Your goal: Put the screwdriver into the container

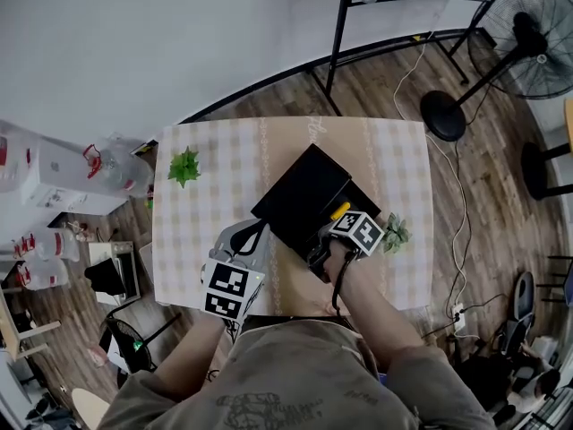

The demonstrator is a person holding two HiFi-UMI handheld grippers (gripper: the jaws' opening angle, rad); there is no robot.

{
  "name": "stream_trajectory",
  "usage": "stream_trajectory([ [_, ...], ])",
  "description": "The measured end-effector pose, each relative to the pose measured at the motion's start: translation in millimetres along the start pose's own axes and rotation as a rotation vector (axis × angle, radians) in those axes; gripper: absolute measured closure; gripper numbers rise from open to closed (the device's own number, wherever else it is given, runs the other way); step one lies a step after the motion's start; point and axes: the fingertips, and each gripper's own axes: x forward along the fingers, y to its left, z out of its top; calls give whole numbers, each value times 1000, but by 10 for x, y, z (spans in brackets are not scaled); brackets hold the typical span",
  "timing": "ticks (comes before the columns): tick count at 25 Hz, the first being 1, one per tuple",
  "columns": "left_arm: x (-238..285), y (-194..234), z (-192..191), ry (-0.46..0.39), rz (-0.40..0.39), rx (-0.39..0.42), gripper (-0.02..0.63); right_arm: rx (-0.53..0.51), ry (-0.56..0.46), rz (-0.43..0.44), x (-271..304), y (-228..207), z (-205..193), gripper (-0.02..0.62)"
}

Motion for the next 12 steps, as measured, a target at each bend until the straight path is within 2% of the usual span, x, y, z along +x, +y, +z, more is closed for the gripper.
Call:
stream_trajectory([
  [3,-59,56,-24,2,-6,-5,606,4,-18,3,-16,10,15,479],
  [6,-102,118,-24,-2,-4,-8,604,-13,-34,31,-100,90,38,426],
  [12,-147,182,55,-35,-10,-1,605,-150,-117,119,-508,303,139,434],
])
